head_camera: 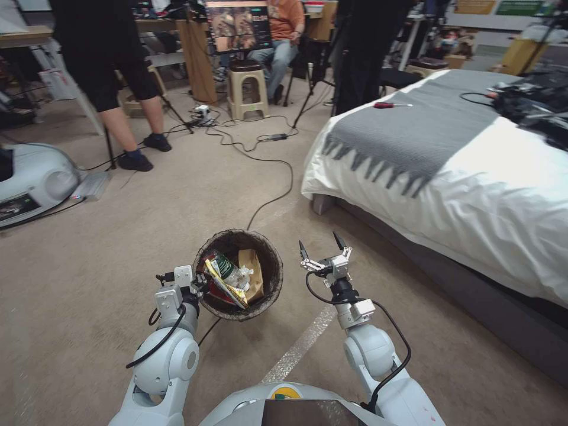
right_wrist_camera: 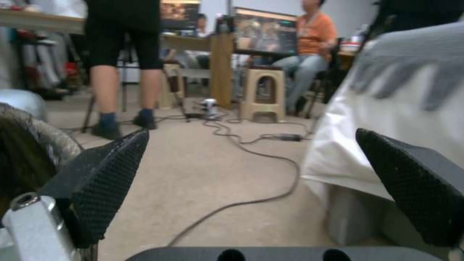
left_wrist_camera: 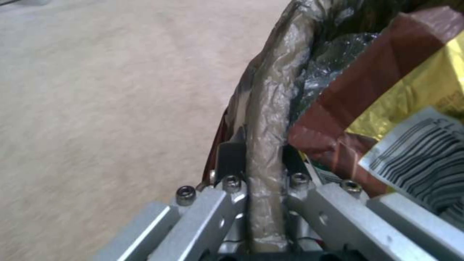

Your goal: Pick up the trash bin, then pick up the garbage from the floor and place it into the trash bin.

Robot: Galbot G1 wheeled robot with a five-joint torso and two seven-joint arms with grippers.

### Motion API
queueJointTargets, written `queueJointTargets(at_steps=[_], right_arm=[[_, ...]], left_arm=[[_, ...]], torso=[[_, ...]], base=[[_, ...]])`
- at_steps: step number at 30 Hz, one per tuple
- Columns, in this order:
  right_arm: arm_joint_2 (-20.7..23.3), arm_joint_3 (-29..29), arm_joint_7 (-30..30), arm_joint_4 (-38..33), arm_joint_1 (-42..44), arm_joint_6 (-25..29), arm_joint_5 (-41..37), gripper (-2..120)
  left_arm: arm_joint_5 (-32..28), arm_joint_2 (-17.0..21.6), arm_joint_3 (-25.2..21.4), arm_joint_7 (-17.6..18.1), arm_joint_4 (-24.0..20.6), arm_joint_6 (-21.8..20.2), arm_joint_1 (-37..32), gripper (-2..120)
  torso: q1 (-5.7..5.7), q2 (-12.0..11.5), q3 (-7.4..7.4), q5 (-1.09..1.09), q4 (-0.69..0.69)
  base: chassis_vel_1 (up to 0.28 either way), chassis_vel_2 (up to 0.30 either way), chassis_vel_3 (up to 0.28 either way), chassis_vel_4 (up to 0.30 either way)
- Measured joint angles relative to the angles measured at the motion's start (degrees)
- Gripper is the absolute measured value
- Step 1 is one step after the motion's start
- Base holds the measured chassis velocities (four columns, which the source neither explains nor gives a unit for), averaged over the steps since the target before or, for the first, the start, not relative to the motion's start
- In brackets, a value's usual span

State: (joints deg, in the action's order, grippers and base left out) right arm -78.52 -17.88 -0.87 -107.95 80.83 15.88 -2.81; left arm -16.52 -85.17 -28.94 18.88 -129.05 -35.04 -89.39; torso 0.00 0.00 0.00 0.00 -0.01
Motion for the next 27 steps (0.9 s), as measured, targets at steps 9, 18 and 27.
queueJointTargets(at_steps=[9,18,27], right_arm=[[0.0,0.0,-0.6,0.4,0.0,0.0,0.2,100],[0.0,0.0,-1.0,0.4,0.1,-0.1,0.3,100],[-0.2,-0.1,-1.4,0.7,0.1,0.0,0.5,100]], left_arm=[[0.0,0.0,0.0,0.0,0.0,0.0,0.0,0],[0.0,0.0,0.0,0.0,0.0,0.0,0.0,0],[0.0,0.0,0.1,0.0,0.0,0.0,0.0,0]], torso=[[0.0,0.0,0.0,0.0,-0.01],[0.0,0.0,0.0,0.0,0.02],[0.0,0.0,0.0,0.0,-0.01]], base=[[0.128,0.126,0.135,0.118],[0.123,0.123,0.128,0.122],[0.036,0.043,0.046,0.035]])
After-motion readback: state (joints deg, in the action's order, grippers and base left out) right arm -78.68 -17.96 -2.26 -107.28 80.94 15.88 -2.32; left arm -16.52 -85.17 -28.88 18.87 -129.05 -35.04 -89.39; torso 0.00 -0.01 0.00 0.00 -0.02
